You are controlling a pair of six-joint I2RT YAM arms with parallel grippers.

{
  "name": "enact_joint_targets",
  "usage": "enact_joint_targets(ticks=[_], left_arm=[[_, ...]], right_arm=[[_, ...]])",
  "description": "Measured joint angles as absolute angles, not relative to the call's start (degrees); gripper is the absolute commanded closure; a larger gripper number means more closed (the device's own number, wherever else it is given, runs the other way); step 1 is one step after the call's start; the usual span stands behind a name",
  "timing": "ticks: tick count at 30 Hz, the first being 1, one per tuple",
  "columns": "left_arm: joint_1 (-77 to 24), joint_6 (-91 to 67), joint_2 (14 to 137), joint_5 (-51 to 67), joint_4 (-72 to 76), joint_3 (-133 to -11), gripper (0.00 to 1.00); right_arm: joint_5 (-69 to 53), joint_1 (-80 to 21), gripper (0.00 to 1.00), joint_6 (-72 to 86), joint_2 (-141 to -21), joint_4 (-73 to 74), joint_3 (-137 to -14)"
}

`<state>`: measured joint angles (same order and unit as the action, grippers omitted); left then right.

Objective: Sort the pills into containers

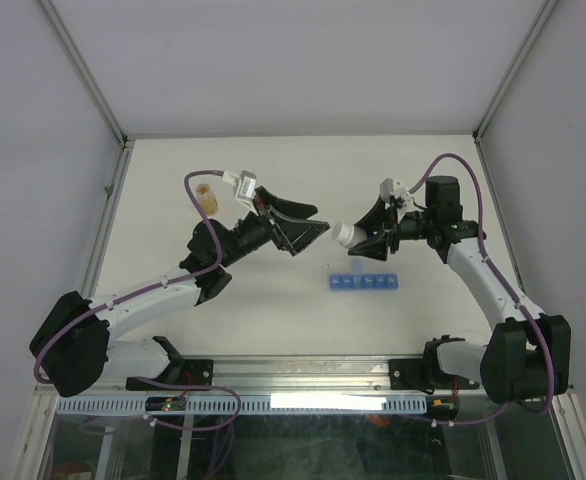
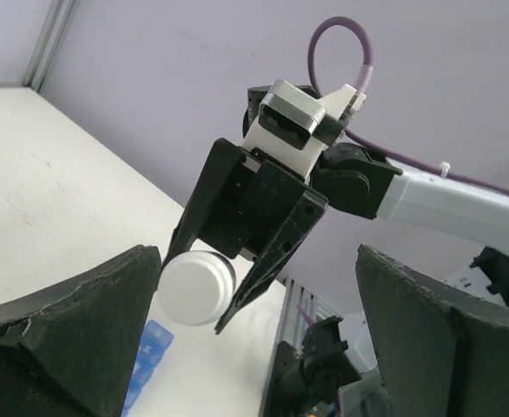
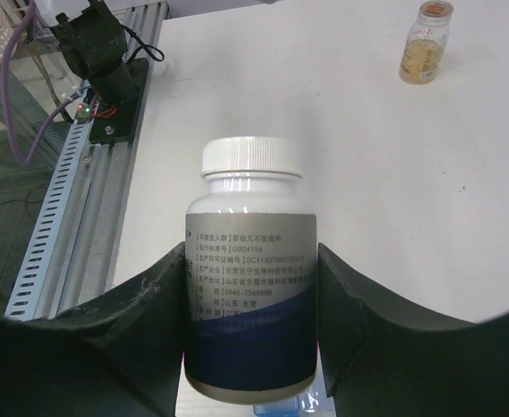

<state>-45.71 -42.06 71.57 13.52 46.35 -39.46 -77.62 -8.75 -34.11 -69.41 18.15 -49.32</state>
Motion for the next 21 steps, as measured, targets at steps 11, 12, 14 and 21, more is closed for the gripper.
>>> enact_joint_targets(ticks=[11,12,14,21], left_arm=[[-42.02,-26.63,70.98,29.08,56.27,-33.21,0.01],[-42.02,-24.10,70.76,30.04,55.16,-33.28,0.01],[-42.02,-19.05,70.54,31.57,52.25,-33.91,0.02],[-42.02,-2.81,73.49,36.86,41.74,-40.80,0.12]], right_arm=[[-80.03,-8.23,1.00,-39.22,-69.17,22.98,-49.41],[-80.12,-8.19,1.00,-39.70,-69.17,23.44,-49.45],[-80.25,-8.05,1.00,-41.17,-69.17,24.80,-49.56],[-80.47,-8.03,1.00,-46.17,-69.17,29.23,-50.26]])
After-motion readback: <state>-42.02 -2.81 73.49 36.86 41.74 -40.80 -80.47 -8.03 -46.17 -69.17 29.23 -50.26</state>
